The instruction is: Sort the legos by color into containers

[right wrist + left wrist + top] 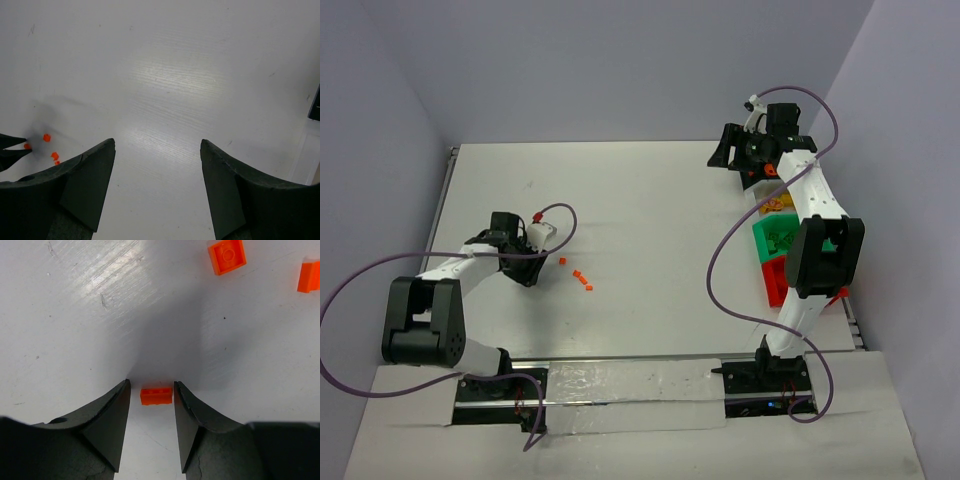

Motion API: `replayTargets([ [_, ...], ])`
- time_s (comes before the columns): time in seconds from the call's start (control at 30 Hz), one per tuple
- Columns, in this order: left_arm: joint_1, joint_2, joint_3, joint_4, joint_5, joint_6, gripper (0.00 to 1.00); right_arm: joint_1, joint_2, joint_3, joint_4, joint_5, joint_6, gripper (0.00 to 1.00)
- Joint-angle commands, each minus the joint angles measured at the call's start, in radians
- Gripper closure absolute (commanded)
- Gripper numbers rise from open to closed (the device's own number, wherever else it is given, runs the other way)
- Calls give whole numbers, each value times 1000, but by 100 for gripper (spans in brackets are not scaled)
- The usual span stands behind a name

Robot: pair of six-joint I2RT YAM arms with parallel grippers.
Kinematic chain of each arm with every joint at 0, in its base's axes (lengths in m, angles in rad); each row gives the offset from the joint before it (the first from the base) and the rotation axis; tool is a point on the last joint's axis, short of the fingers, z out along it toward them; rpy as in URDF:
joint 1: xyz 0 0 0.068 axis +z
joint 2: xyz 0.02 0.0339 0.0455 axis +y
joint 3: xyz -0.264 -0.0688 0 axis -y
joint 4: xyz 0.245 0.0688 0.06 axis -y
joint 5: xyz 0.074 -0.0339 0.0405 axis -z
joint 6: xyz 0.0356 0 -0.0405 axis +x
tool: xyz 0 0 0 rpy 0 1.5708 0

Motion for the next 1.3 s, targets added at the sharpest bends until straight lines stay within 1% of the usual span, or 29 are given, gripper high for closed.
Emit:
replayTargets([
  [0.0, -8, 37, -64, -109, -38, -4, 50, 7, -3, 21, 10, -14, 3, 24],
  [0.2, -8, 31, -62, -119, -37, -4, 49, 7, -9, 20, 10, -12, 2, 24],
  [0.3, -8, 31, -62, -125, -41, -2, 50, 7, -9, 18, 10, -11, 0, 24],
  [0.8, -8, 18, -63, -162, -36, 6, 52, 7, -11, 10, 21, -18, 9, 24],
  [1.07, -8, 51, -33, -151, -25, -19, 60, 7, -15, 8, 24, -16, 9, 24],
  [1.17, -8, 70, -11, -143, -10, -30, 66, 13, -14, 4, 21, -19, 9, 24],
  [1.27, -11, 55, 12, -150, 11, -29, 76, 24, -22, -13, 18, -26, 9, 24],
])
